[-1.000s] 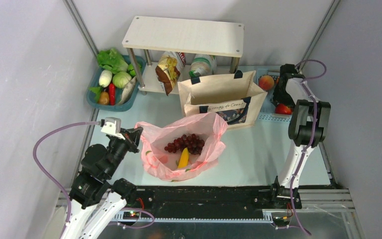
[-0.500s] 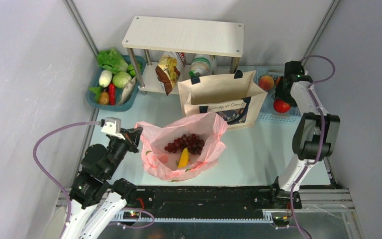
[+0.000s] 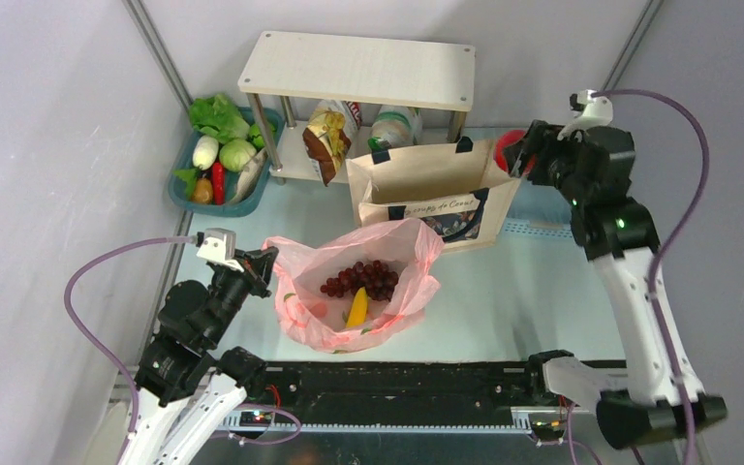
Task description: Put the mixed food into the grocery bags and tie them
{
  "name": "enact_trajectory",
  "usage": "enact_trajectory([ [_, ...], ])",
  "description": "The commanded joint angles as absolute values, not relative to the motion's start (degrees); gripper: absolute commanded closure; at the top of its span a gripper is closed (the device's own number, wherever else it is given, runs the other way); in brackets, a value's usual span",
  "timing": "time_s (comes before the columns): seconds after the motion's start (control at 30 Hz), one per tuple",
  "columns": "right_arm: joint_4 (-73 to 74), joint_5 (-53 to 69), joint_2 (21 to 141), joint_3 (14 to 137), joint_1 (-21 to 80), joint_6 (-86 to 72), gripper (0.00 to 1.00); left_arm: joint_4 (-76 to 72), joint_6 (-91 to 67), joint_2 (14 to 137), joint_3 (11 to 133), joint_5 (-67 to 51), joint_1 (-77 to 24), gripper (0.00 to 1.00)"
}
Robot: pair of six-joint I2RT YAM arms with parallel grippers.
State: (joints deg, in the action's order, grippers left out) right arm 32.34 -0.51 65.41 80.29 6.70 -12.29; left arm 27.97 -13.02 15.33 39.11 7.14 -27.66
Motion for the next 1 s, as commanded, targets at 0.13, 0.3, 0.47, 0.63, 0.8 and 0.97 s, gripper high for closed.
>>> enact_trajectory([
  [0.13, 25.9, 19.6, 55.8, 80.2, 28.8, -2.6, 0.55, 26.3, -12.0, 14.9, 38.7, 7.0, -27.2, 1.00],
  [0.3, 29.0, 15.0, 59.3, 82.7, 46.8, 7.5, 0.56, 26.3, -12.0, 14.8, 38.7, 7.2, -27.2, 1.00],
  [0.47, 36.6, 1.6, 71.2, 89.9, 58.0, 13.8, 0.56, 26.3, -12.0, 14.7, 38.7, 7.4, -27.2, 1.00],
  [0.63, 48.2, -4.0, 84.8, 101.3, 61.2, 15.4, 0.33, 26.3, -12.0, 14.8, 38.6, 7.5, -27.2, 1.00],
  [0.8, 54.2, -3.1, 92.8, 108.9, 61.3, 15.1, 0.36, 26.2, -12.0, 14.4, 38.7, 7.5, -27.2, 1.00],
  [0.97, 52.9, 0.7, 91.1, 107.7, 61.8, 15.5, 0.33, 26.2, -12.0, 14.2, 38.6, 7.5, -27.2, 1.00],
])
